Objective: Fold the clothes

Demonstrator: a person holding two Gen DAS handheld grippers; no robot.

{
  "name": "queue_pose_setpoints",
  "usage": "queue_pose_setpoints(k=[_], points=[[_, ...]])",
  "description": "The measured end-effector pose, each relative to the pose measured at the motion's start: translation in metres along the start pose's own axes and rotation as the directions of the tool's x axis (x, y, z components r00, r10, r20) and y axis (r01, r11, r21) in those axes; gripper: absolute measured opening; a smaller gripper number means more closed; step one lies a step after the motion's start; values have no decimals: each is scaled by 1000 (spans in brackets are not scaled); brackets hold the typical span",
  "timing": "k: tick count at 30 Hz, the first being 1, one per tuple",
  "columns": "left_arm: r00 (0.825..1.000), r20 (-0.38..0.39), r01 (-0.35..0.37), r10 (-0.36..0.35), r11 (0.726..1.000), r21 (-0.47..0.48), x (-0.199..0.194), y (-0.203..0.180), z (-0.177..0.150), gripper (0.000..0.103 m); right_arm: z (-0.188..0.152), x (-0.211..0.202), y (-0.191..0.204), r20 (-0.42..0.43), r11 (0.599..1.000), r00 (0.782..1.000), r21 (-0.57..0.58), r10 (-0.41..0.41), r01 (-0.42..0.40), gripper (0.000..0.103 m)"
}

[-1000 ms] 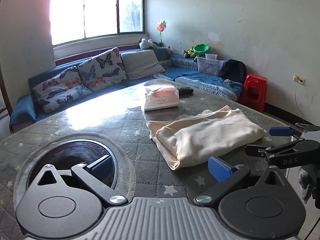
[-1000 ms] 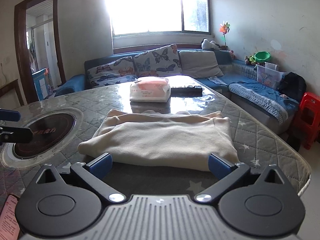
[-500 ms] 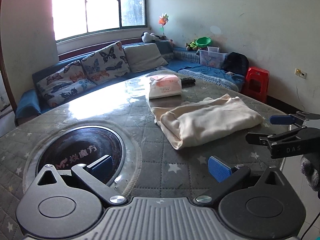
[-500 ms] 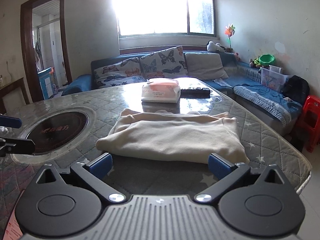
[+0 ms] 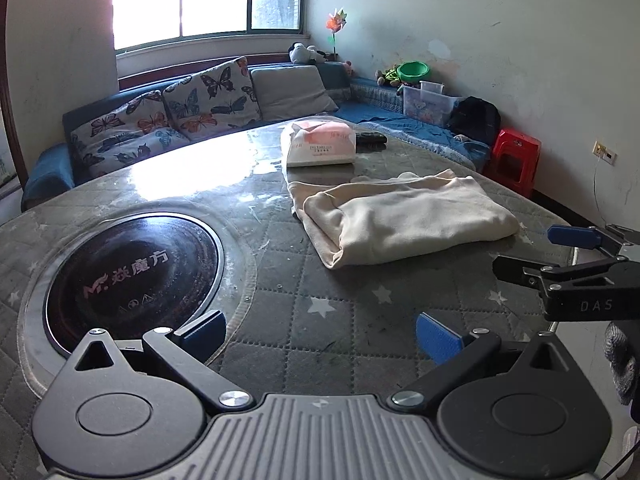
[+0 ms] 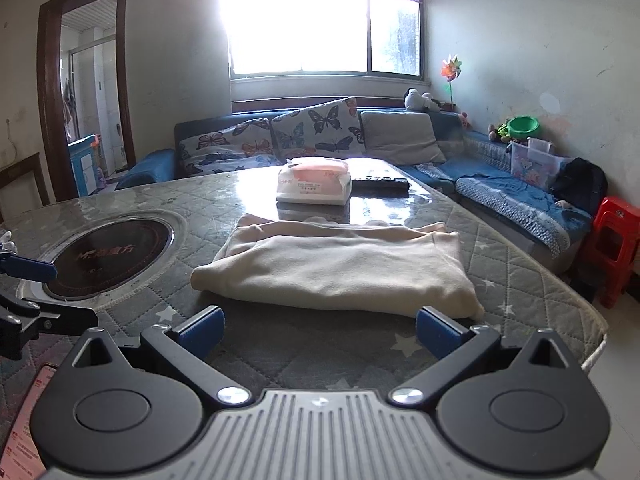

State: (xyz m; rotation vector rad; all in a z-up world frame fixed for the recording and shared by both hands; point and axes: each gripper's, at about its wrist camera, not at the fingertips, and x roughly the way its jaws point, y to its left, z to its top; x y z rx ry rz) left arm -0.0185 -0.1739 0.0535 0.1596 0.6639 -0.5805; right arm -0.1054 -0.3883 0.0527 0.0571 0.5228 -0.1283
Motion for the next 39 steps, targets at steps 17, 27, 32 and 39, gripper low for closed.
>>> queue_pose_setpoints(k=[17, 27, 32, 39], points=[[1000, -6, -10, 10, 1000, 19, -1, -15, -3, 103, -2, -14, -2, 26, 1000, 1000, -3, -10, 10, 103], [999, -45, -6, 6, 1000, 13, 12, -23, -8, 103, -8, -7, -5, -21, 999, 999, -7, -46, 46, 103], [997, -69, -14, 14, 1000, 4, 19, -24, -11, 103, -12, -2, -2, -54, 998, 997, -24, -53, 52, 103], [996, -89, -20, 20, 1000, -3, 23, -25, -13, 103, -14, 5, 3, -86, 997, 994, -49, -63, 59, 103]])
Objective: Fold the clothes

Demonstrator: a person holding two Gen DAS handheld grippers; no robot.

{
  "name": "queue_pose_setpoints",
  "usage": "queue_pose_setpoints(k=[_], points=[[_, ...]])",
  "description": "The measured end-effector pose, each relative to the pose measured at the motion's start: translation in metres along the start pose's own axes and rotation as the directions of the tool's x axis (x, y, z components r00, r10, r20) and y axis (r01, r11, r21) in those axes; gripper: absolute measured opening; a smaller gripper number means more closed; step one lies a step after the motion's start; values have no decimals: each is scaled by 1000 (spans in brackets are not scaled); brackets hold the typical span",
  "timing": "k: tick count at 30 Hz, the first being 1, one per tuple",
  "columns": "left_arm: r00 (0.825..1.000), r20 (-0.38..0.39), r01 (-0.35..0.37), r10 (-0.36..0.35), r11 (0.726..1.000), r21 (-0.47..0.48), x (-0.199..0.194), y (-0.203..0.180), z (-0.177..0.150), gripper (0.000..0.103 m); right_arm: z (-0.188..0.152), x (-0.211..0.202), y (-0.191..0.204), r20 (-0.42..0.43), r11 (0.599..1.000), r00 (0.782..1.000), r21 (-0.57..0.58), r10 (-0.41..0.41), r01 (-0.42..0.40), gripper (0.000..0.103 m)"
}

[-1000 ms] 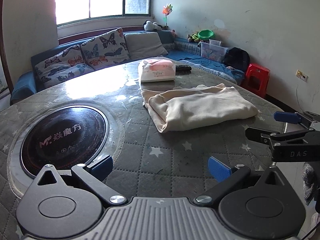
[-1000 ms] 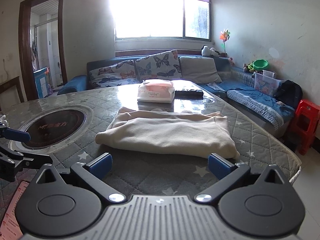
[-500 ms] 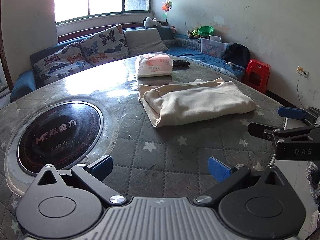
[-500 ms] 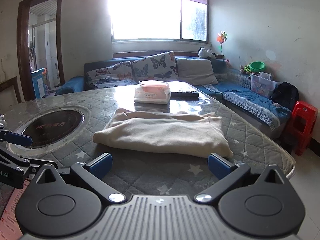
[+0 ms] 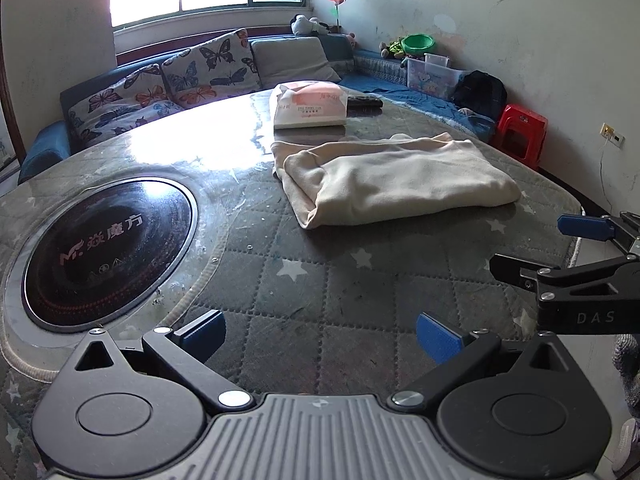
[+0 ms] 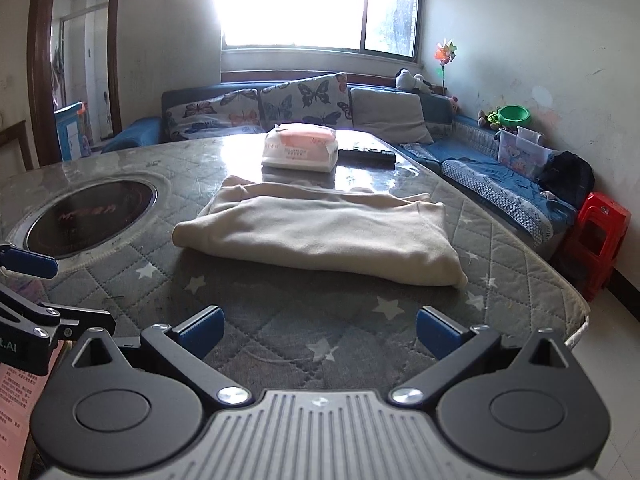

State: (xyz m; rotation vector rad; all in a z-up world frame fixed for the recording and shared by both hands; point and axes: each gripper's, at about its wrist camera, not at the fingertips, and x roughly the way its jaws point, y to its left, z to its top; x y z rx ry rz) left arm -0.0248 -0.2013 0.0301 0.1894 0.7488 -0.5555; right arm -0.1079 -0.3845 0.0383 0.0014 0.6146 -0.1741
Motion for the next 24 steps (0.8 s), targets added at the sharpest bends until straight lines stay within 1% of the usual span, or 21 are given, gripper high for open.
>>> queue_pose_setpoints(k=[24], points=[[1000, -14, 3, -3, 1000, -5, 11, -2, 5, 103, 2, 9, 0, -26, 1000, 1000, -8, -6, 6, 103]])
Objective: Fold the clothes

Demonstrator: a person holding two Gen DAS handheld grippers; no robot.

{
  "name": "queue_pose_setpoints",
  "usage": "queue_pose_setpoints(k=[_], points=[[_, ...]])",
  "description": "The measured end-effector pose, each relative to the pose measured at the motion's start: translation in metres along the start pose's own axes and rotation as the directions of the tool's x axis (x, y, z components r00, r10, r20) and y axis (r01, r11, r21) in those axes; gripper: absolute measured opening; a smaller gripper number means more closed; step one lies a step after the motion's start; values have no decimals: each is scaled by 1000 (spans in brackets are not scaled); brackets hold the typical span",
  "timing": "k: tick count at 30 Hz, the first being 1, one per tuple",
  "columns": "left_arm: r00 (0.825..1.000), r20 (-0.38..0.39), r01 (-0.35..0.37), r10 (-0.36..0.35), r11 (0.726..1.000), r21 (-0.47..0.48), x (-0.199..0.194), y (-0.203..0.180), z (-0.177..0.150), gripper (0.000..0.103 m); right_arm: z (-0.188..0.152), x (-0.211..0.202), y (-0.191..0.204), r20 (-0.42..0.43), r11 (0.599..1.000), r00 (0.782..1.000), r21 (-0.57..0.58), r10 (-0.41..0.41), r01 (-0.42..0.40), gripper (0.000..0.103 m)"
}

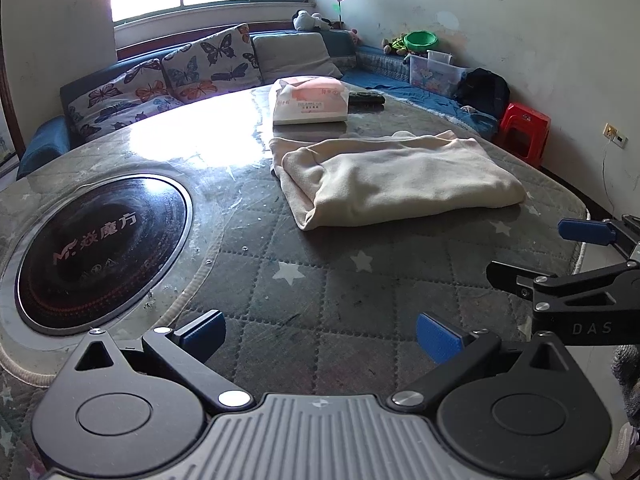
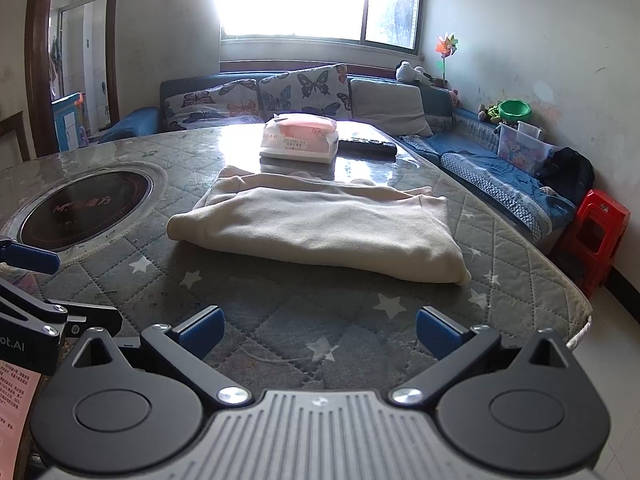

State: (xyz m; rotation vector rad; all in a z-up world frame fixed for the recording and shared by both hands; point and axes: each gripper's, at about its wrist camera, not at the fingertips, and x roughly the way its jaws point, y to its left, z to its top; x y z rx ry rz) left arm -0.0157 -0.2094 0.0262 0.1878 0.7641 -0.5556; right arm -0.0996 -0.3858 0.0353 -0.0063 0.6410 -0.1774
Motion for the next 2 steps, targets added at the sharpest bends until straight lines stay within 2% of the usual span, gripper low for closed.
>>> queue_pose_setpoints(k=[2], points=[[1000, -3, 3, -3, 1000, 6, 1, 0, 1, 103, 0, 0, 0, 0, 1000, 1000, 0, 1, -1, 103]])
